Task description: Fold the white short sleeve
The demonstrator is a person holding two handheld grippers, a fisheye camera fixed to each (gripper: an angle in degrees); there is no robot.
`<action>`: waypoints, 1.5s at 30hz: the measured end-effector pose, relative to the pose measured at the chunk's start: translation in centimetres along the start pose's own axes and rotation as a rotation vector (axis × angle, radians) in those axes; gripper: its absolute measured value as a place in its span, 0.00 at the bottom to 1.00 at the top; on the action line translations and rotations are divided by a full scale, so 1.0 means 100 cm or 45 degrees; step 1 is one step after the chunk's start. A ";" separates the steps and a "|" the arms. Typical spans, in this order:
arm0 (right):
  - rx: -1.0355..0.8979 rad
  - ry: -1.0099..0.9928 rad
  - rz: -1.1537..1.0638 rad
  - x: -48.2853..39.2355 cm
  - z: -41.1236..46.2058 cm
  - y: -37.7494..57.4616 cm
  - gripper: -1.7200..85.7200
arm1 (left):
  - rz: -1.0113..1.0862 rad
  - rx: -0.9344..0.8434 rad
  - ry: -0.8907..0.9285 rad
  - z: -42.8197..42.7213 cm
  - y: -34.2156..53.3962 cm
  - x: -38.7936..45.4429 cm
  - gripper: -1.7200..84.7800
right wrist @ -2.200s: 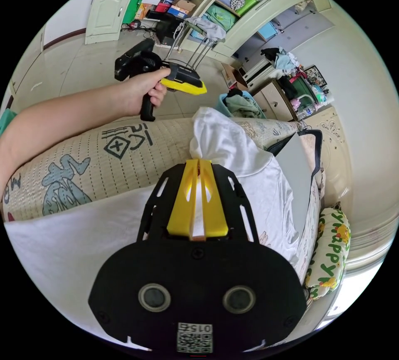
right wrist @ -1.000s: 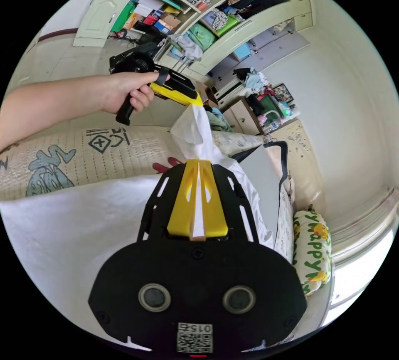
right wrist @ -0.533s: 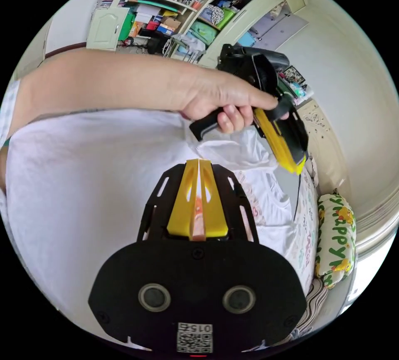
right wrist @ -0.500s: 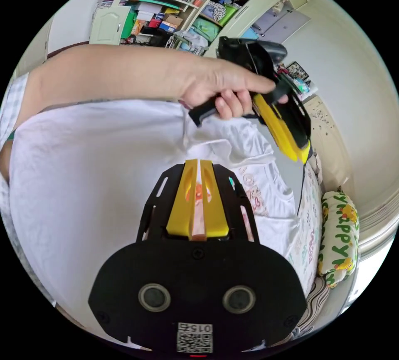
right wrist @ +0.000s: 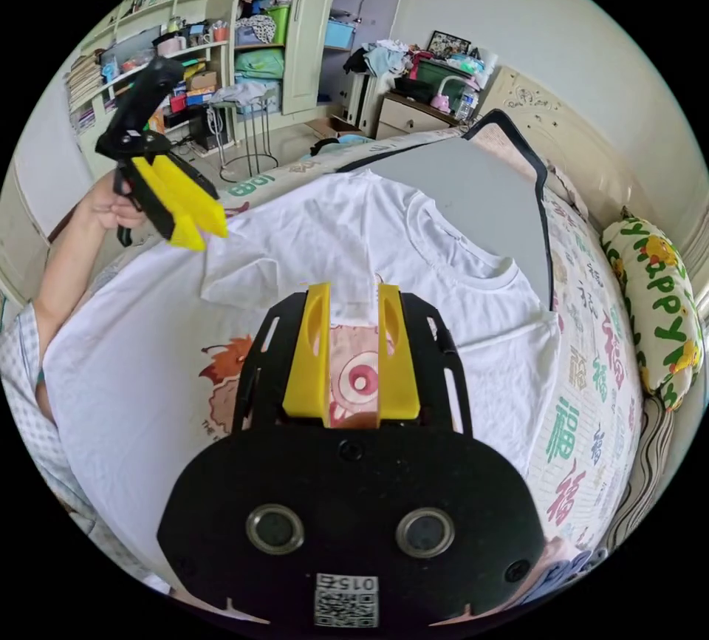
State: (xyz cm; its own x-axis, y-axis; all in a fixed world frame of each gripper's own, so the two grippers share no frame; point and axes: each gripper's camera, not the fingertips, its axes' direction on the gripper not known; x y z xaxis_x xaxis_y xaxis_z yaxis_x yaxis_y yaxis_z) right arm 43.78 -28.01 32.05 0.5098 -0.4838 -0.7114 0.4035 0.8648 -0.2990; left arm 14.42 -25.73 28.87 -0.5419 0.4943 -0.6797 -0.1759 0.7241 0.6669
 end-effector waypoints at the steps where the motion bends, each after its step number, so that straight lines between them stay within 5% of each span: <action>1: -0.012 0.012 0.000 0.003 0.005 -0.007 0.12 | 0.050 -0.097 -0.046 0.014 -0.007 0.007 0.11; 7: -0.146 0.107 -0.042 0.006 0.011 -0.037 0.02 | 0.140 -0.207 -0.077 0.029 -0.016 0.010 0.04; 22: -0.188 0.225 -0.049 0.007 -0.012 -0.103 0.01 | 0.206 -0.275 0.029 -0.004 -0.006 0.000 0.01; 28: -0.156 0.094 0.074 0.036 -0.044 -0.116 0.01 | 0.097 0.097 0.121 -0.070 0.012 -0.024 0.03; 34: 0.084 0.121 0.348 0.124 -0.094 -0.105 0.03 | -0.245 0.557 -0.131 -0.119 0.030 -0.062 0.10; 38: 0.097 0.350 0.443 0.174 -0.099 -0.116 0.08 | -0.372 0.495 -0.267 -0.108 -0.017 -0.086 0.13; 45: 0.035 0.397 0.449 0.210 -0.078 -0.163 0.11 | -0.499 0.506 -0.329 -0.074 -0.095 -0.119 0.15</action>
State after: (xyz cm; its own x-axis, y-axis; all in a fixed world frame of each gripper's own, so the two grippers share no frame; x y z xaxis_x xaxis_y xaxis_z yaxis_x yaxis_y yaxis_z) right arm 42.02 -51.28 17.02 0.3681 -0.0941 -0.9250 0.2688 0.9632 0.0090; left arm 16.46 -41.99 32.88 -0.2732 0.2198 -0.9365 0.0250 0.9748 0.2215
